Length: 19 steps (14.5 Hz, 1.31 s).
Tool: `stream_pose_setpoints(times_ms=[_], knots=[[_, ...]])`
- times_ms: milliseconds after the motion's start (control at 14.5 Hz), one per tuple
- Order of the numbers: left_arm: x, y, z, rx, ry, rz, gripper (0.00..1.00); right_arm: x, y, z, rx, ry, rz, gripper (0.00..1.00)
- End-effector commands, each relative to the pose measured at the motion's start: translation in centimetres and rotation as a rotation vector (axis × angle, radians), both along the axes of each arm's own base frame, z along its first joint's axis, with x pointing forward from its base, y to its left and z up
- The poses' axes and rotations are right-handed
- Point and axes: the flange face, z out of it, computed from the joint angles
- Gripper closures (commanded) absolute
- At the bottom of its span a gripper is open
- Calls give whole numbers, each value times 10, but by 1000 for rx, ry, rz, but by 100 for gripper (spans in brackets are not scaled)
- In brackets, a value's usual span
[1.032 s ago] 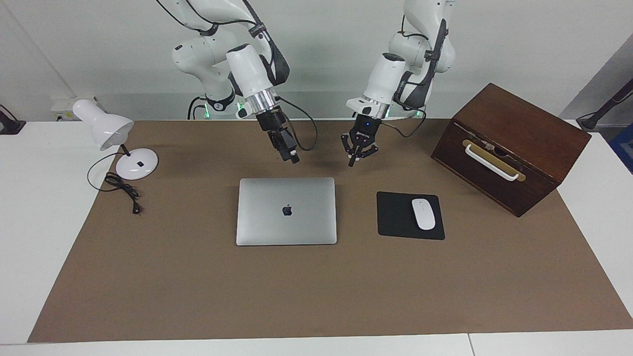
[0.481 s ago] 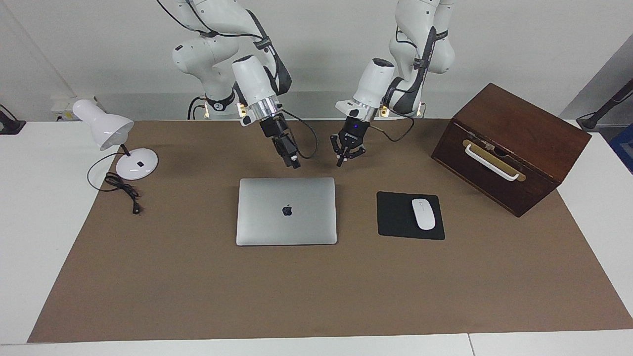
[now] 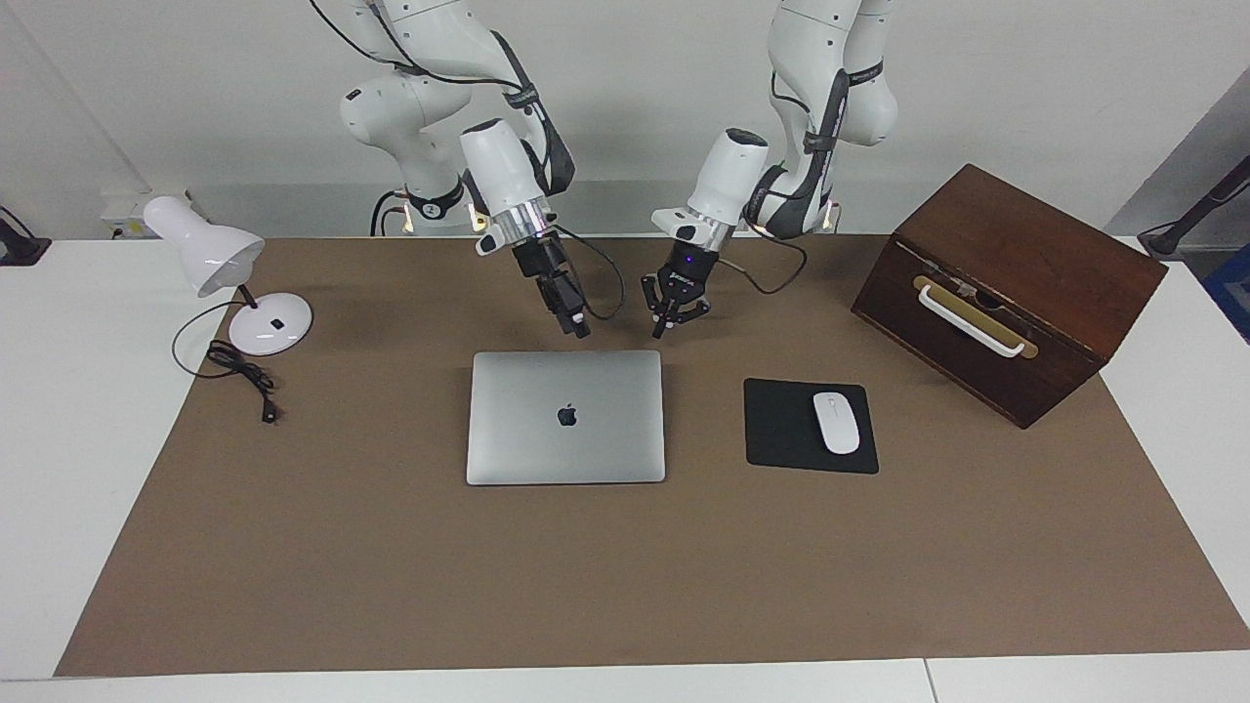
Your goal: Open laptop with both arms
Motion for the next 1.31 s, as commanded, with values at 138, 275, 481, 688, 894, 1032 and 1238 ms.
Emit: stream_pose_setpoints(times_ms=[138, 275, 481, 688, 894, 1032, 1238], knots=[[19, -4, -19, -11, -74, -32, 100, -18, 13, -5, 37, 19, -4, 0], [22, -5, -24, -18, -85, -30, 100, -16, 11, -9, 31, 26, -9, 0], [28, -6, -23, -25, -101, -29, 100, -10, 4, -10, 24, 25, -24, 0], [40, -7, -17, -36, -119, -11, 100, -4, -1, -17, 8, 30, -31, 0], [50, -7, -25, -27, -115, 0, 100, 5, -6, -19, -8, 22, -35, 0], [54, -7, -25, -26, -119, 4, 100, 8, -8, -20, -16, 21, -36, 0], [64, -7, -30, -21, -122, 14, 100, 9, -7, -27, -26, 26, -32, 0]])
